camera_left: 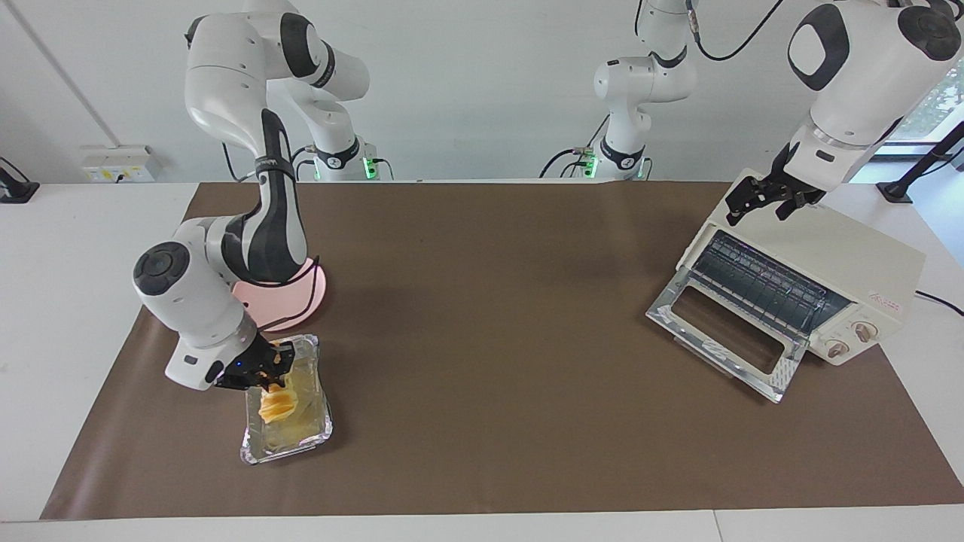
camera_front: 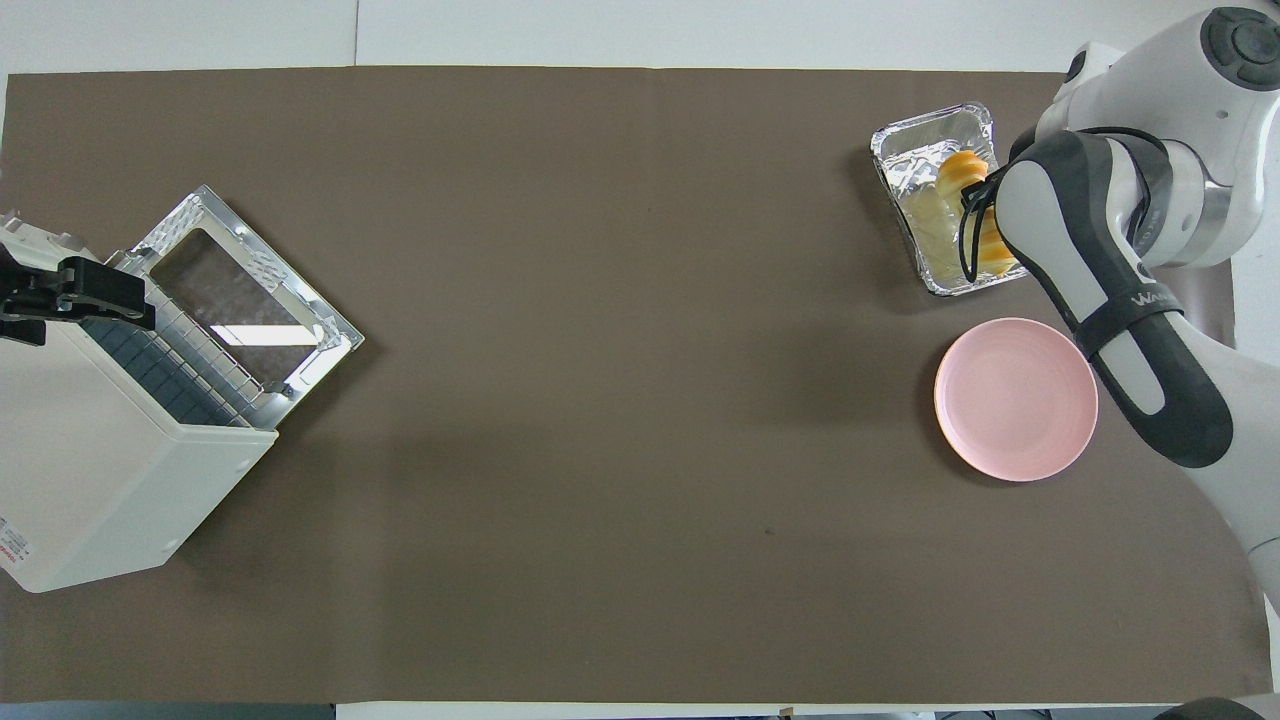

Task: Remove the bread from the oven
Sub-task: 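Grasp the bread rolls and lift them from the tray with the right gripper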

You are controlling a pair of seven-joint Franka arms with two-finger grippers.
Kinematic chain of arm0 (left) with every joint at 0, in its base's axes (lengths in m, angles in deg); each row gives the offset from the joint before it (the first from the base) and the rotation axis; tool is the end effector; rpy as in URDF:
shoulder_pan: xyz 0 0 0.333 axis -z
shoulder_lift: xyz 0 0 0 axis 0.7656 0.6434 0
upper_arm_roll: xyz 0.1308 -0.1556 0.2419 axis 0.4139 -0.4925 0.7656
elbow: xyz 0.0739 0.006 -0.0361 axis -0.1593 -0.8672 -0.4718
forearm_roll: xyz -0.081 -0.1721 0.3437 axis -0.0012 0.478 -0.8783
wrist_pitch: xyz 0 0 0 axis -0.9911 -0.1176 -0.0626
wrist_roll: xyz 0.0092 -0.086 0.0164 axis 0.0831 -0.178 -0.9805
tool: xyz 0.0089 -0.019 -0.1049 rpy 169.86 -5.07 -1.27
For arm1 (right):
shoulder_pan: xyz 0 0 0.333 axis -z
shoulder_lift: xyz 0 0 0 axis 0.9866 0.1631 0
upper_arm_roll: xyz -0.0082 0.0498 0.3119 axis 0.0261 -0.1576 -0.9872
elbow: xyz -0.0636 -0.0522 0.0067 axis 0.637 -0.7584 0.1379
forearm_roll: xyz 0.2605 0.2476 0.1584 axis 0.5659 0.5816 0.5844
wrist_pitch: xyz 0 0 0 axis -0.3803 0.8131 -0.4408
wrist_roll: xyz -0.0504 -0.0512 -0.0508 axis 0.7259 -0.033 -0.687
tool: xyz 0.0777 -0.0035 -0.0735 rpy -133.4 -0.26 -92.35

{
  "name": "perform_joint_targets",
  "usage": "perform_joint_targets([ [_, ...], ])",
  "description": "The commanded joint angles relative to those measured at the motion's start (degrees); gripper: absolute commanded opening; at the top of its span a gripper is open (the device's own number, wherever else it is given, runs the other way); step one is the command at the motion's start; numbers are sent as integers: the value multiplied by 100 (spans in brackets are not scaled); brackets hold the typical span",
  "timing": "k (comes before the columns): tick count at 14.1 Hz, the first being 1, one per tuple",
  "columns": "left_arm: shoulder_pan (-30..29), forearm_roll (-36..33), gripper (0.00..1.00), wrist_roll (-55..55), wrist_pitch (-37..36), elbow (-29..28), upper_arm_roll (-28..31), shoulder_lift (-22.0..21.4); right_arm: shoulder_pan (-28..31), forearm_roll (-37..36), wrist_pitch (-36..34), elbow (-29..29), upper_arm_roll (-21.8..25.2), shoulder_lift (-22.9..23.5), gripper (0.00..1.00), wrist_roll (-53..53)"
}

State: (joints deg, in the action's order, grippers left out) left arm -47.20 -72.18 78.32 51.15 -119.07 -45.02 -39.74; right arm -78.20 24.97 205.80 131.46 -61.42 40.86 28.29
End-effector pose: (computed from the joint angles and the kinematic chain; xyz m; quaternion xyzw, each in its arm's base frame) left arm 0.5531 -0.0077 0.5862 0.9989 0.0259 -0.0387 0.0071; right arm 0.7129 -0.0103 0.3751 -0.9795 -0.1992 -0.0256 0.0173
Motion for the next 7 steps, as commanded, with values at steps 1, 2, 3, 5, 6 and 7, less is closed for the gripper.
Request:
perform_joint_targets([
  [1, 23, -91, 100, 19, -25, -109, 23, -136, 57, -115, -438, 138, -38, -450, 20, 125],
  [2, 23, -91, 100, 19, -25, -109, 23, -136, 75, -115, -587, 252, -38, -616, 20, 212],
  [3, 23, -91, 100, 10, -25, -109, 23, -136, 75, -115, -667, 401, -38, -783, 20, 308],
  [5, 23, -91, 100, 10, -8, -109, 23, -136, 93, -115, -668, 935, -38, -1292, 20, 607],
  [6, 23, -91, 100, 19, -16, -109, 23, -136, 102, -115, -668, 1243, -38, -1556, 20, 704],
  [7, 23, -91, 100, 10, -25, -109, 23, -136, 119, -115, -633, 1455, -38, -1706, 21, 705],
])
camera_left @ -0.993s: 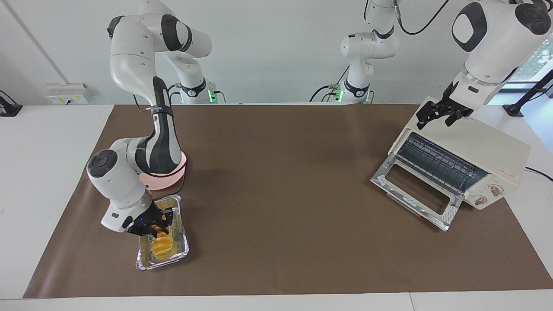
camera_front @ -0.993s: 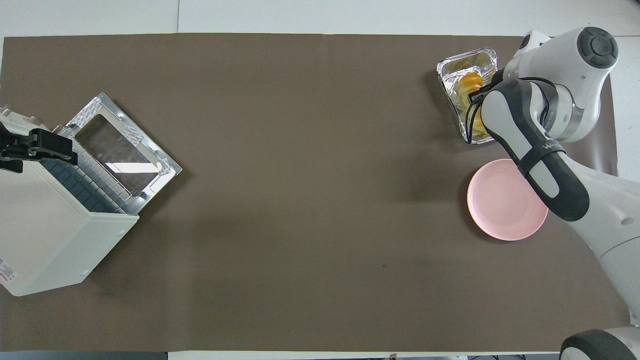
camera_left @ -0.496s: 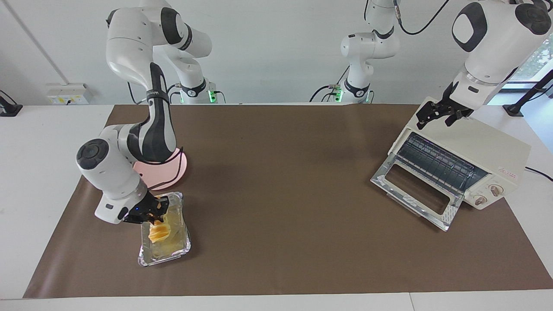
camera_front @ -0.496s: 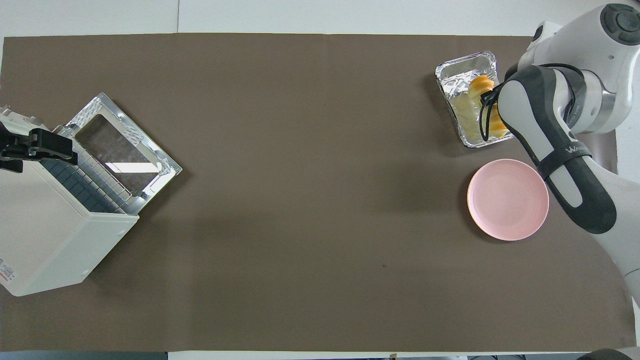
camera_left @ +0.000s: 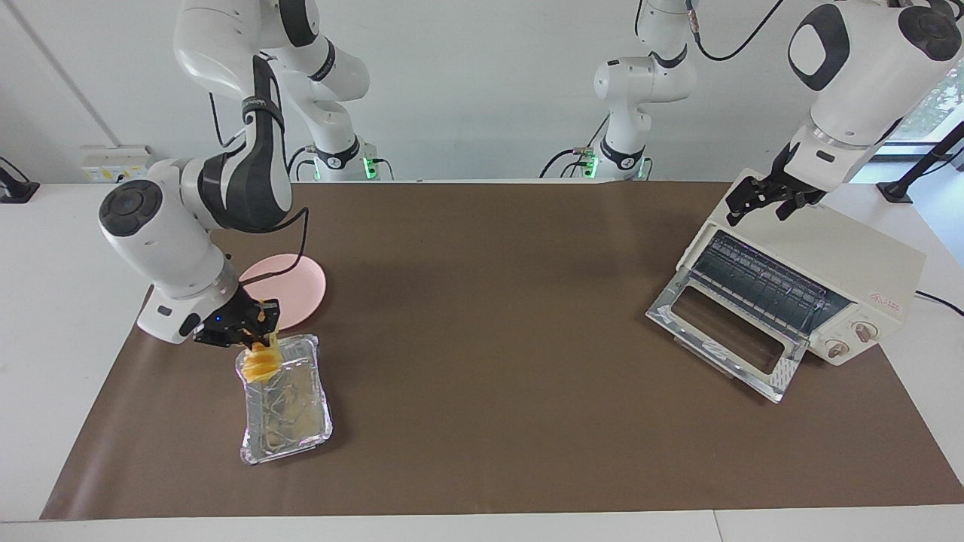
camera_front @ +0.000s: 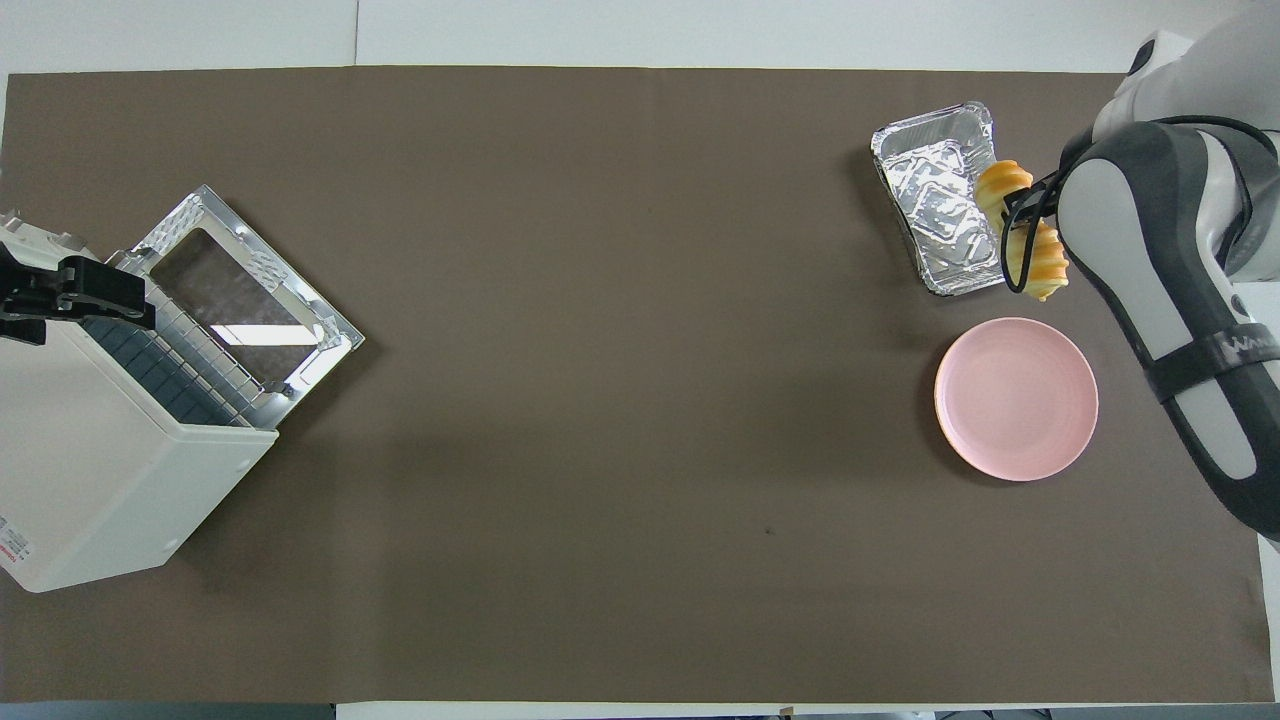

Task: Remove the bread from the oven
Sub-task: 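Carry the bread rolls over the pink plate with the right gripper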

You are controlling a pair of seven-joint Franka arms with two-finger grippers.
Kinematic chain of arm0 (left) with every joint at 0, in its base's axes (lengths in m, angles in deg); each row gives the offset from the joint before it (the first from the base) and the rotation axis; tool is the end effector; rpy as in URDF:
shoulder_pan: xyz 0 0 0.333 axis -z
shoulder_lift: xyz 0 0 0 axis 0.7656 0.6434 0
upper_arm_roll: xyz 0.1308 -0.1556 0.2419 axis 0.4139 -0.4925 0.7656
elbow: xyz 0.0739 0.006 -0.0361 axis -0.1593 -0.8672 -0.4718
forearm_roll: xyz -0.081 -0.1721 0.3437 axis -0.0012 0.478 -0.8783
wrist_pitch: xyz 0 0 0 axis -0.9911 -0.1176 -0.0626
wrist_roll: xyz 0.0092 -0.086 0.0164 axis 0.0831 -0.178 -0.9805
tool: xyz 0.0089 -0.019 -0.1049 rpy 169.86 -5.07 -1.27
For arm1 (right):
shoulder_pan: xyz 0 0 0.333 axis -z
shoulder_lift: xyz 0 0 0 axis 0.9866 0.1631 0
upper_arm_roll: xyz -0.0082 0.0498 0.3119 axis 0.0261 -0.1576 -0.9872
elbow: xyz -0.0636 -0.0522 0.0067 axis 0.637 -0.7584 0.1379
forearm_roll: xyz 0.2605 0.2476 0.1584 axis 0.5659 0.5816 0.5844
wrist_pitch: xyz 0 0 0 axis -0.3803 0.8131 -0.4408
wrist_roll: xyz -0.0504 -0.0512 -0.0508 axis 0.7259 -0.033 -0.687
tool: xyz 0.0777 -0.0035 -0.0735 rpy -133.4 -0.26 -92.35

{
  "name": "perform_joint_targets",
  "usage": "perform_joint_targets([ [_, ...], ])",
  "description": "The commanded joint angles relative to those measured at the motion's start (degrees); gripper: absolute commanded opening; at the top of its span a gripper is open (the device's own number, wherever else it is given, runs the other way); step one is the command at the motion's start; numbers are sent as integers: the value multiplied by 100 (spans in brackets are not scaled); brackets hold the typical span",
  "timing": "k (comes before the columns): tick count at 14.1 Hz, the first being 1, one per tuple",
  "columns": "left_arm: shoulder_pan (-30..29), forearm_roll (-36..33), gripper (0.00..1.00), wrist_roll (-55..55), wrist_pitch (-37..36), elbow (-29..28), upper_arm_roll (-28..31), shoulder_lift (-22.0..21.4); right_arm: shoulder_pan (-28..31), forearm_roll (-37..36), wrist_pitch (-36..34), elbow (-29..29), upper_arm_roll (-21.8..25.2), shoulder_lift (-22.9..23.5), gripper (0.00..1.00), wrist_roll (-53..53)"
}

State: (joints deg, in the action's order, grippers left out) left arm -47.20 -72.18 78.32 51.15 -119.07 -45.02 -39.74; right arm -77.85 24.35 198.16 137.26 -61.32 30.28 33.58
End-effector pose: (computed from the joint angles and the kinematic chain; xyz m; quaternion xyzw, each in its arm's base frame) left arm 0.5531 -0.0077 0.5862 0.9989 0.0259 -0.0387 0.0071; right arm 0.6675 -0.0138 0.4424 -0.9878 -0.1547 0.0011 0.0157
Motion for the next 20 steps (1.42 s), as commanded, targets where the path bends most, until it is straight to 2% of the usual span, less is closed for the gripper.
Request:
perform_joint_targets([
  [1, 23, -91, 100, 19, -25, -109, 23, -136, 163, -53, 166, 1076, -48, -772, 21, 159],
  [3, 23, -91, 100, 19, -25, -109, 23, -136, 260, -53, 306, 1463, -48, -930, 21, 63],
  [7, 23, -91, 100, 11, -25, -109, 23, -136, 506, -44, 1324, 2956, -48, -1588, 21, -403],
  [14, 23, -91, 100, 19, -25, -109, 23, -136, 523, -44, 1528, 4065, -57, -2460, 21, -412],
  [17, 23, -91, 100, 19, -17, -109, 23, -136, 603, -44, 2360, 4864, -48, -2732, 21, -535],
  [20, 23, -91, 100, 11, -16, -109, 23, -136, 612, -44, 2486, 4954, -48, -2742, 21, -544],
])
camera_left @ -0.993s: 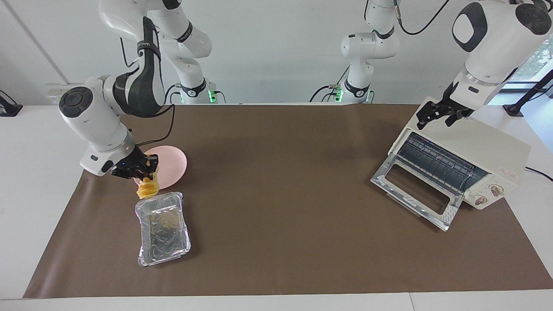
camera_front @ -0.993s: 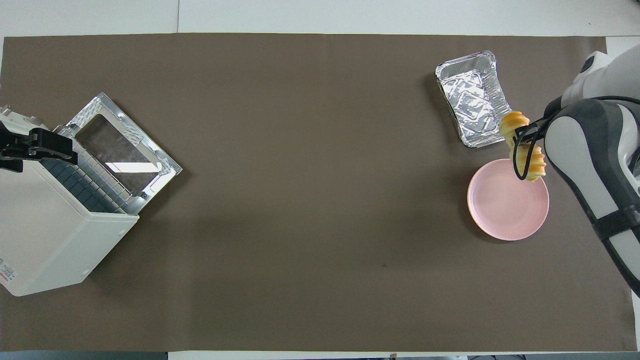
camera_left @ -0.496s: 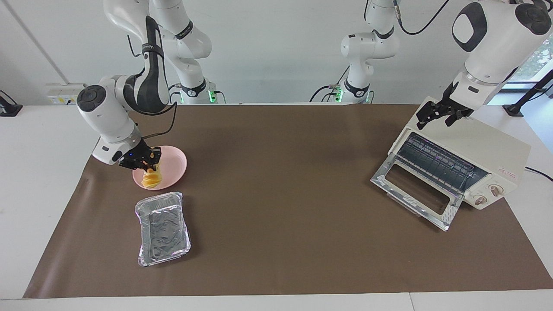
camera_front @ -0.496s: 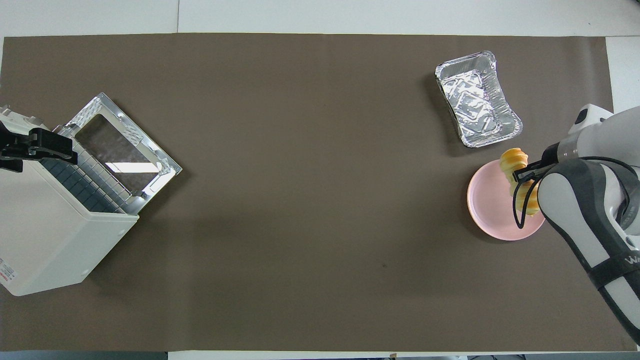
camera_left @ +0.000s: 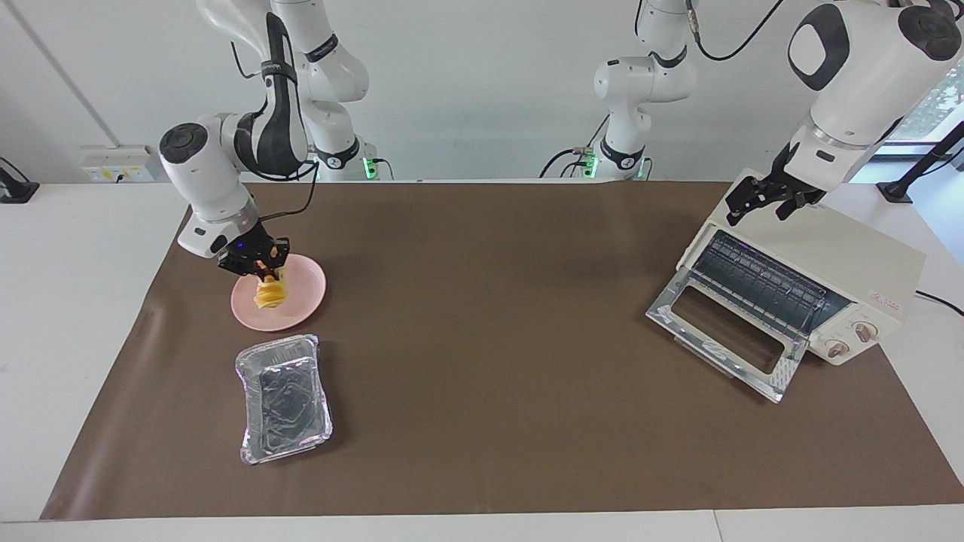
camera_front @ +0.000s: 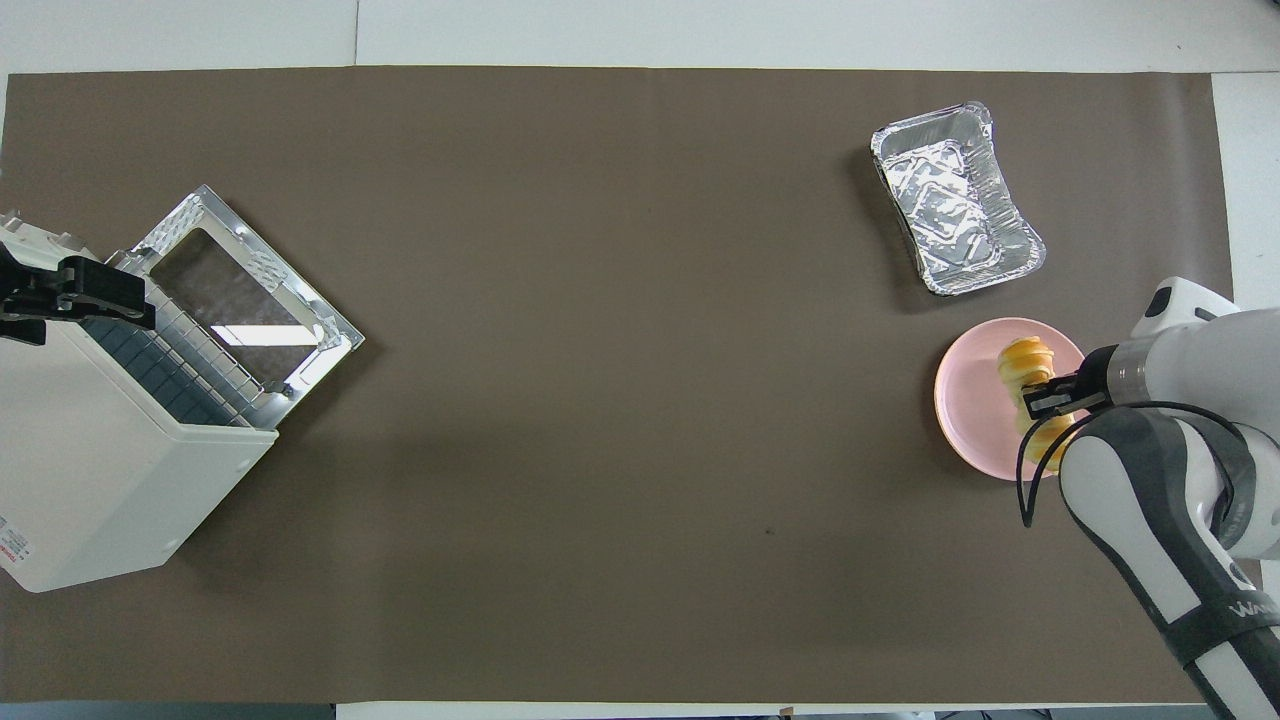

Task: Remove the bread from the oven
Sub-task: 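Carry the bread rolls over the pink plate with the right gripper, then lower the bread rolls onto the plate and open the right gripper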

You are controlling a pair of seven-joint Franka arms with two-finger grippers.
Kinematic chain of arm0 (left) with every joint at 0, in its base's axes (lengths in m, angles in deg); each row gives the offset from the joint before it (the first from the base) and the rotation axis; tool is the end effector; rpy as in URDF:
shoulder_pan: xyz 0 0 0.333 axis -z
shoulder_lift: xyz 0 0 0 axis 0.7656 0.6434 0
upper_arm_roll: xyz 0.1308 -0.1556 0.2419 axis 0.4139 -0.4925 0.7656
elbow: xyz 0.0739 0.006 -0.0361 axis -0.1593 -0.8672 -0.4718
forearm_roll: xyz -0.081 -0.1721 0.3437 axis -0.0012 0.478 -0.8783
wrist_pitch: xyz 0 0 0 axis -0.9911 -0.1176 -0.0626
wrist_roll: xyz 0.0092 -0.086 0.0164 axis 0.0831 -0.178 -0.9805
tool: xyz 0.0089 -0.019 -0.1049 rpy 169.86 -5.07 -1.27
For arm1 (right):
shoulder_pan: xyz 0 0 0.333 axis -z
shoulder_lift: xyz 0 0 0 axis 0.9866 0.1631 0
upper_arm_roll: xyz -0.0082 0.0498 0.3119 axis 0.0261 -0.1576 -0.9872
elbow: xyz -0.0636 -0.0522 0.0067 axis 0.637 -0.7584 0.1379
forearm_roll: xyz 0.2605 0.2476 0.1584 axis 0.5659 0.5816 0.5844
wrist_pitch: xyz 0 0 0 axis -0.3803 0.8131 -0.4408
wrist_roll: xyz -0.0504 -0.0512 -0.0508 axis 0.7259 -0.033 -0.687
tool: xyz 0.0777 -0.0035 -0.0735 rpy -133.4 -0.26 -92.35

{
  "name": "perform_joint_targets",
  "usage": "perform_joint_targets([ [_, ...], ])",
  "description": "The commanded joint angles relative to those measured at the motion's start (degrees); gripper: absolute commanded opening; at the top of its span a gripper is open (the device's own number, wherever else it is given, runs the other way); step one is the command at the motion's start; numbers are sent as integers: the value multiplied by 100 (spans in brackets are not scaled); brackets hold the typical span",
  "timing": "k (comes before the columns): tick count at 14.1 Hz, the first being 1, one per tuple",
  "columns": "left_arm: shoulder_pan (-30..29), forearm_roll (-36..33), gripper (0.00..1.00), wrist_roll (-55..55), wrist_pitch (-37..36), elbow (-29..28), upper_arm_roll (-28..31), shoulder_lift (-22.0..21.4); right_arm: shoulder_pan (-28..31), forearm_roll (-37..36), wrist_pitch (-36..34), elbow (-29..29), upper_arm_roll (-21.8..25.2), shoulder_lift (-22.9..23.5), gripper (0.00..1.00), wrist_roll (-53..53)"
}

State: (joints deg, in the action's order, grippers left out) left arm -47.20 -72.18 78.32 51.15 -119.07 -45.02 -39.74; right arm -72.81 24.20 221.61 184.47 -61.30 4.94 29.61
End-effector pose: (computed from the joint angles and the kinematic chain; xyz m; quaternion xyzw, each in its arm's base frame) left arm 0.5531 -0.0077 0.5862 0.9989 0.0259 -0.0387 0.0071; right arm 0.4899 -0.0526 0.3591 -0.9896 -0.1435 -0.0111 0.0033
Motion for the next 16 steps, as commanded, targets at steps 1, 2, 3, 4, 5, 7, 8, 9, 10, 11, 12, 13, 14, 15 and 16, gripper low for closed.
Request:
perform_joint_targets([
  [1, 23, -91, 100, 19, -25, -109, 23, -136, 108, -29, 159, 251, -50, -207, 21, -156],
  [2, 23, -91, 100, 19, -25, -109, 23, -136, 108, -29, 220, 260, -50, -190, 21, -156],
  [3, 23, -91, 100, 11, -25, -109, 23, -136, 116, -29, 264, 260, -50, -138, 21, -156],
  [4, 23, -91, 100, 19, -25, -109, 23, -136, 125, -29, 360, 251, -50, -93, 21, -156],
  [5, 23, -91, 100, 11, -25, -109, 23, -136, 134, -29, 474, 260, -50, -23, 21, -156],
  [7, 23, -91, 100, 19, -25, -109, 23, -136, 143, -29, 537, 260, -50, 100, 21, -138],
  [8, 23, -91, 100, 19, -25, -109, 23, -136, 143, -29, 607, 260, -50, 126, 21, -138],
  [9, 23, -91, 100, 19, -25, -109, 23, -136, 143, -29, 677, 260, -50, 170, 21, -138],
  [10, 23, -91, 100, 19, -25, -109, 23, -136, 152, -29, 686, 260, -50, 197, 21, -138],
  [11, 23, -91, 100, 19, -25, -109, 23, -136, 152, -29, 695, 260, -50, 206, 23, -130],
  [12, 23, -91, 100, 19, -25, -109, 23, -136, 143, -29, 704, 260, -50, 232, 27, -95],
  [13, 23, -91, 100, 19, -25, -109, 23, -136, 143, -29, 730, 260, -50, 250, 30, -77],
  [14, 23, -91, 100, 11, -25, -109, 23, -136, 152, -29, 757, 251, -50, 276, 38, -77],
  [15, 23, -91, 100, 19, -25, -109, 23, -136, 152, -21, 800, 251, -50, 285, 62, -68],
  [16, 23, -91, 100, 19, -25, -109, 23, -136, 152, -21, 801, 243, -50, 285, 89, -16],
])
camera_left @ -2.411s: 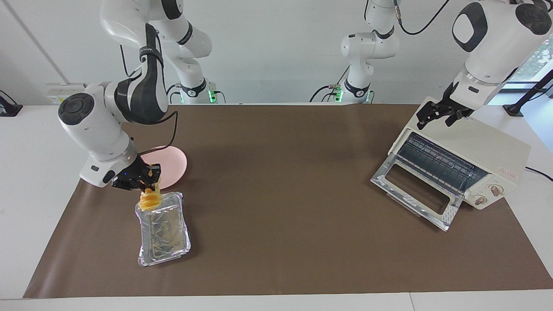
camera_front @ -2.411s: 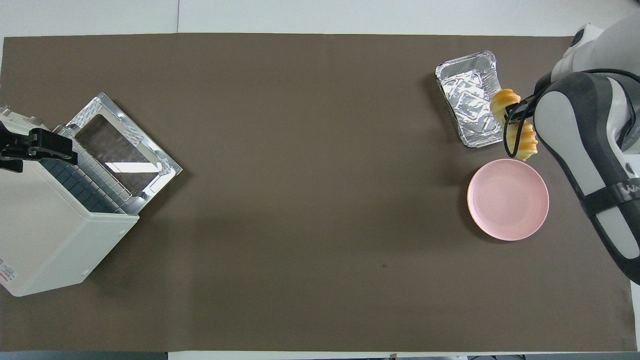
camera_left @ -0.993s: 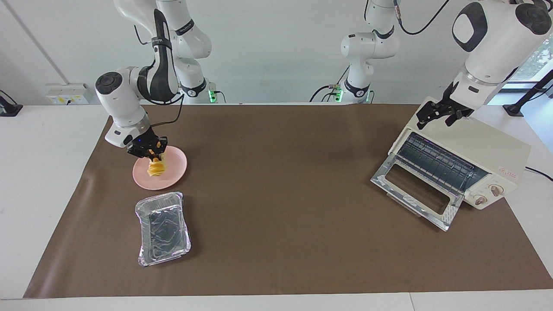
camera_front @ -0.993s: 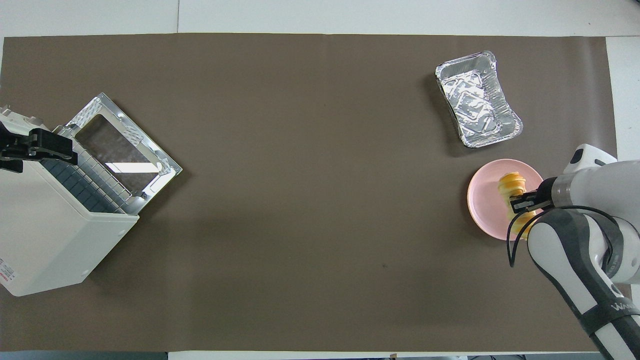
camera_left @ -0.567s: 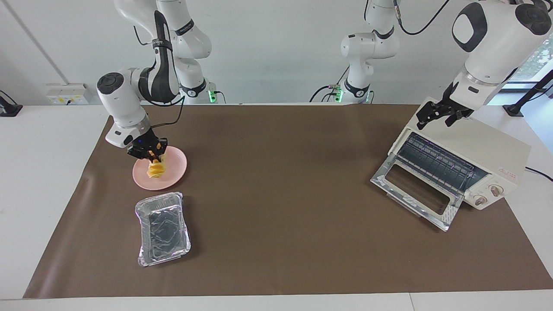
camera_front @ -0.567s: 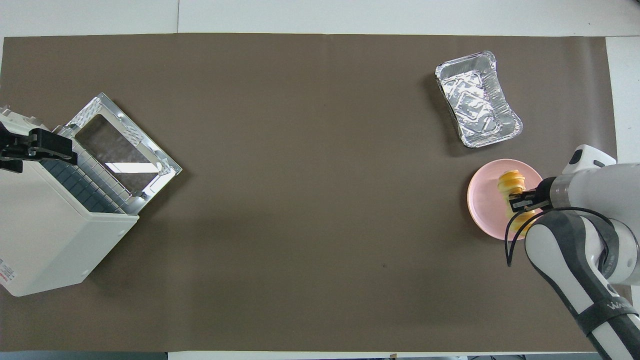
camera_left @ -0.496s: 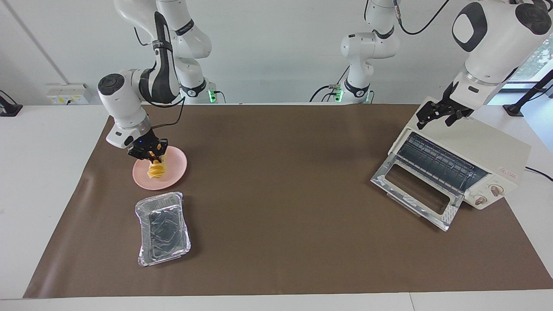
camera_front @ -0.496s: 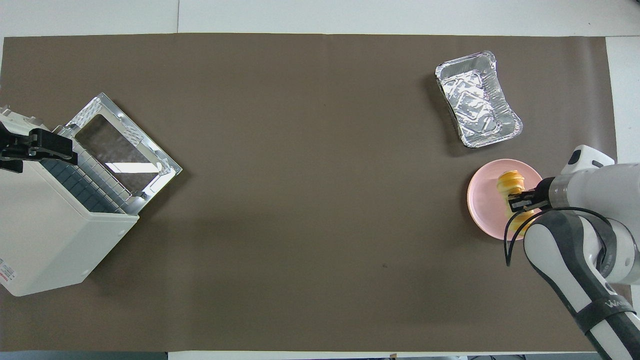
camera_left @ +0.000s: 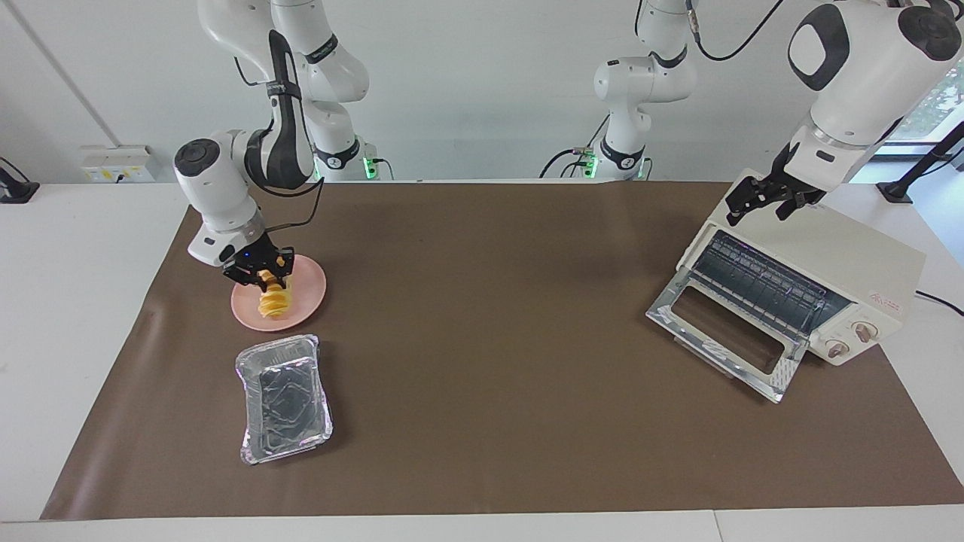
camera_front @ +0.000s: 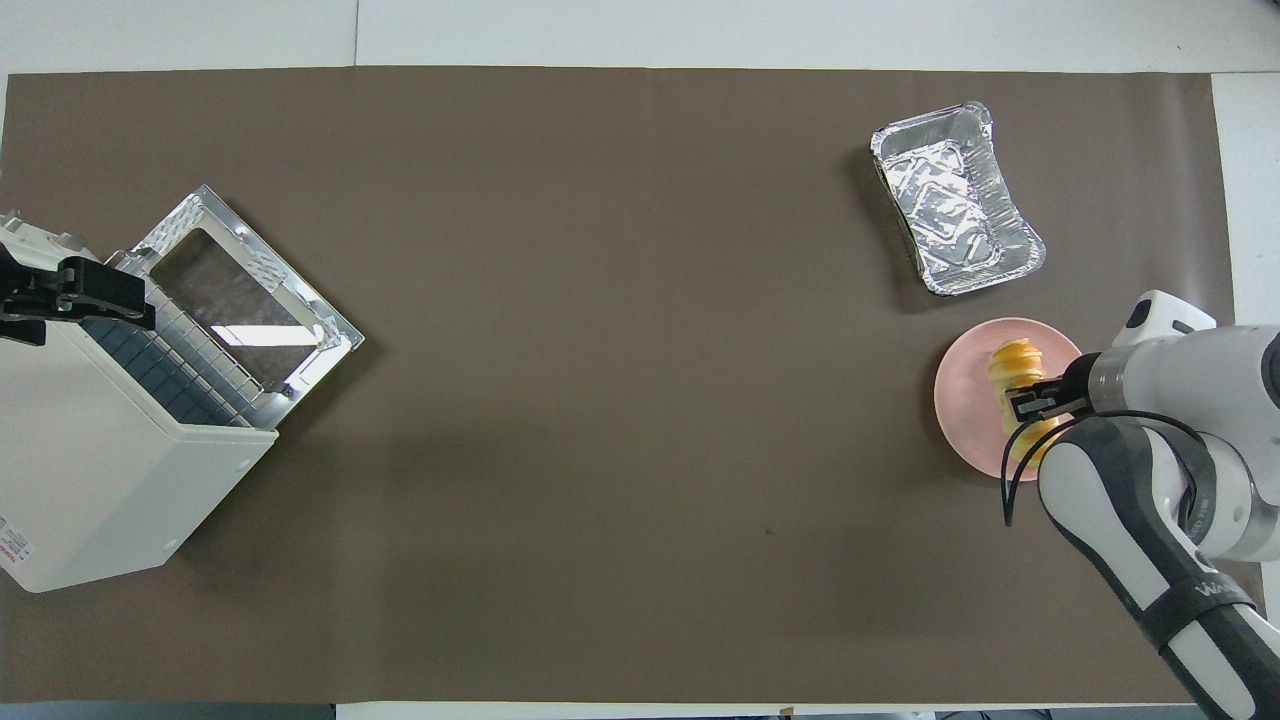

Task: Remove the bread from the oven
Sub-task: 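Lower the bread rolls onto the plate and open the right gripper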

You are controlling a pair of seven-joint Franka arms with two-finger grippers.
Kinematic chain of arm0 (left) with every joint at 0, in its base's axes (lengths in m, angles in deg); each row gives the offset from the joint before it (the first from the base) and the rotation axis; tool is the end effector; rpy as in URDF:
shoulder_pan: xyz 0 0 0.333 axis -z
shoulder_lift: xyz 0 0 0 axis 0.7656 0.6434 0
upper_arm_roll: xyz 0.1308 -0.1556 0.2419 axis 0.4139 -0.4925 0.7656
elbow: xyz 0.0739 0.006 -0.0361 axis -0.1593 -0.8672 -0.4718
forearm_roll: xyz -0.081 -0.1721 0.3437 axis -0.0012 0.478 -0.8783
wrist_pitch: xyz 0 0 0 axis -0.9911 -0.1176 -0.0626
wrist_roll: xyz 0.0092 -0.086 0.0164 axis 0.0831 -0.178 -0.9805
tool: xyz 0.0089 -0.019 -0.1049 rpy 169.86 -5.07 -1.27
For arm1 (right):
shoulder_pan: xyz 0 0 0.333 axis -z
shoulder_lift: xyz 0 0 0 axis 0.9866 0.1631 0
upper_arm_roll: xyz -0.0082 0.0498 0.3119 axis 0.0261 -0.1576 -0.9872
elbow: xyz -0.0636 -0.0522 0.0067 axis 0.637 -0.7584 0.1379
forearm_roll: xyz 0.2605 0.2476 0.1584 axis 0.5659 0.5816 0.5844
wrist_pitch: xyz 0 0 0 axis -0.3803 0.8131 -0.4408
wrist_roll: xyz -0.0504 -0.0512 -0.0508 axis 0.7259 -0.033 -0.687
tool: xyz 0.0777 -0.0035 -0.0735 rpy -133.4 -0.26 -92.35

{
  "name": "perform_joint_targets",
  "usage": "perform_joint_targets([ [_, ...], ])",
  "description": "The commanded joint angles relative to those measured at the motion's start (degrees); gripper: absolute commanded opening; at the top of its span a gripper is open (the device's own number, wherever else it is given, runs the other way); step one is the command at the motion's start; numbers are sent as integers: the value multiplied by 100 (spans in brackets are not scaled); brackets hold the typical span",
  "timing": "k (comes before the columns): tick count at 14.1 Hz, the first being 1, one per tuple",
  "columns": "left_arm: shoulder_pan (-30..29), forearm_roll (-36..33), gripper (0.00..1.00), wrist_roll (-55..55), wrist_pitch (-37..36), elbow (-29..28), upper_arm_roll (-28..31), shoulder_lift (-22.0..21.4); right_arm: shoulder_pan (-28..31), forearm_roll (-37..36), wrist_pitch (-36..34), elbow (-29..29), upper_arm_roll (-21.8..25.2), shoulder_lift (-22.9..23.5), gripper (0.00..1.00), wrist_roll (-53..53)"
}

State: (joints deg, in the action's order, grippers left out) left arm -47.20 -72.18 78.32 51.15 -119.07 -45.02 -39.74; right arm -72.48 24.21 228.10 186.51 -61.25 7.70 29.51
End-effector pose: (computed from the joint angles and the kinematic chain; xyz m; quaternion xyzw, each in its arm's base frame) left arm 0.5531 -0.0077 0.5862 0.9989 0.0259 -0.0387 0.0071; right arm 0.4909 -0.0563 0.3305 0.9898 0.1403 0.0253 0.0005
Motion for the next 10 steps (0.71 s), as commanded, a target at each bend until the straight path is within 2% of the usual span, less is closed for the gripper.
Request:
perform_joint_targets([
  [1, 23, -91, 100, 19, -25, -109, 23, -136, 110, -21, 160, 30, -55, 18, 100, 125],
  [5, 23, -91, 100, 19, -25, -109, 23, -136, 119, -21, 29, -137, -55, 53, 100, 188],
  [10, 23, -91, 100, 11, -25, -109, 23, -136, 163, 40, -823, -1032, -55, 176, 100, 249],
])
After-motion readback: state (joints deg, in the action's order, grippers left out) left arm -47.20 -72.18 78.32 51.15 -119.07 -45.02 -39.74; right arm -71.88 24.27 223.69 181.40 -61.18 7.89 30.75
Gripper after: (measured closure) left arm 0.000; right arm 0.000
